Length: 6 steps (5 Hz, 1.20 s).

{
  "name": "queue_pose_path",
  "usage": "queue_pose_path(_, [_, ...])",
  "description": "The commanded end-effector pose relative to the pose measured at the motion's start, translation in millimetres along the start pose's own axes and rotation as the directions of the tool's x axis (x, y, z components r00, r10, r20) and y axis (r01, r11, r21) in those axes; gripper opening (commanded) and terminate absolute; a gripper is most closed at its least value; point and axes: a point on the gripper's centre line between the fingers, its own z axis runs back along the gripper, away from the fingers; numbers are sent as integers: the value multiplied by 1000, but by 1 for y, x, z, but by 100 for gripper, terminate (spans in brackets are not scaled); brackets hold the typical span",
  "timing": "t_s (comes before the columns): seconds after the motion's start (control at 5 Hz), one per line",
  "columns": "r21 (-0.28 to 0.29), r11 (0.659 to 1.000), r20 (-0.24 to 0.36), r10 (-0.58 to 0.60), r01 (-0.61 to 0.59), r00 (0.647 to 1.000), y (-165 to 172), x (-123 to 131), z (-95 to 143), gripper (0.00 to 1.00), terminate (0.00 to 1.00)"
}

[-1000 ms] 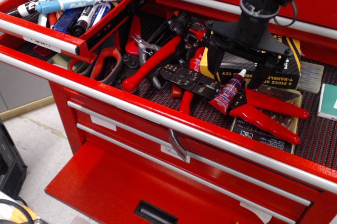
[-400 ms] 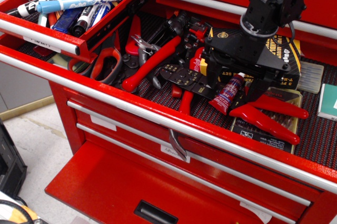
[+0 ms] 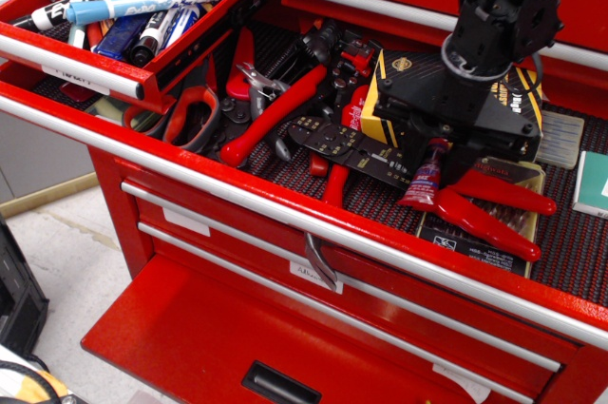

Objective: Pick up glue and put into drawer

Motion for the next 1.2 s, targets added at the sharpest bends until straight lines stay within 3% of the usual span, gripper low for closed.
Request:
queue_pose_path(0.0, [-22,1000,-4,21,-21,1000,20,4,23,0,0])
queue_pose_path(0.2, [2,998,-50,64,-64,997,72,8,52,0,0])
queue_pose_path(0.6, [141,989,-134,-33,52,990,170,26,95,0,0])
queue_pose_path(1.0, [216,967,-78,-118,132,990,262,55,85,0,0])
